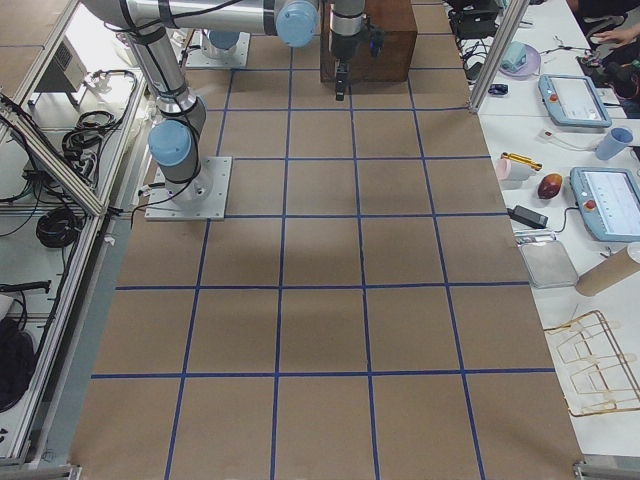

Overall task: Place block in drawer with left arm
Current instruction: 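Carry the yellow cube over the open drawer and release it inside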

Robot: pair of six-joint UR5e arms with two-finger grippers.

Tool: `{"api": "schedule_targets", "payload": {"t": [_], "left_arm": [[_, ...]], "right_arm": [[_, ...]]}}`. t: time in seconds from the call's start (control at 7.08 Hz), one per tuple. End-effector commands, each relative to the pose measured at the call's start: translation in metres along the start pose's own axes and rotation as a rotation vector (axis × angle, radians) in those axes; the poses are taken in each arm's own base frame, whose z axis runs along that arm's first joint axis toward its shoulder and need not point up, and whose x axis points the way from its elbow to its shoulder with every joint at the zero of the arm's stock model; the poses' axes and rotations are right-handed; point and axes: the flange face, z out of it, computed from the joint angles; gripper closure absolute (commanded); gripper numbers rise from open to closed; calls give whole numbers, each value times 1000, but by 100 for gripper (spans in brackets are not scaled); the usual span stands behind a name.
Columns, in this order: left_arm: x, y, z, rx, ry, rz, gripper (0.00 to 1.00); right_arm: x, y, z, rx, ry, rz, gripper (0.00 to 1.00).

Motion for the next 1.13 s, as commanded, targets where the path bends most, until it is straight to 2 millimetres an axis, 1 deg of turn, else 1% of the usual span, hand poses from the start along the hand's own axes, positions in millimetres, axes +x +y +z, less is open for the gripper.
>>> {"api": "schedule_targets", "payload": {"t": [0.0, 0.14, 0.28, 0.56, 0.71, 0.85, 0.99], "left_arm": [[-3, -5, 11, -7, 3, -2, 35], [-3, -5, 8, -4, 2, -5, 0], [-5, -6, 3, 2, -3, -4, 0], [2, 5, -33, 17, -50, -1, 0], [11, 17, -61, -2, -49, 0, 0], [27, 28, -81, -30, -39, 4, 0], [38, 41, -98, -31, -35, 7, 0]], "right_arm": [[0, 0, 0, 0, 0, 0, 0], [0, 0, 0, 0, 0, 0, 0], [0, 0, 0, 0, 0, 0, 0], [0, 0, 0, 0, 0, 0, 0], [0, 0, 0, 0, 0, 0, 0], [0, 0, 0, 0, 0, 0, 0], [0, 0, 0, 0, 0, 0, 0]]}}
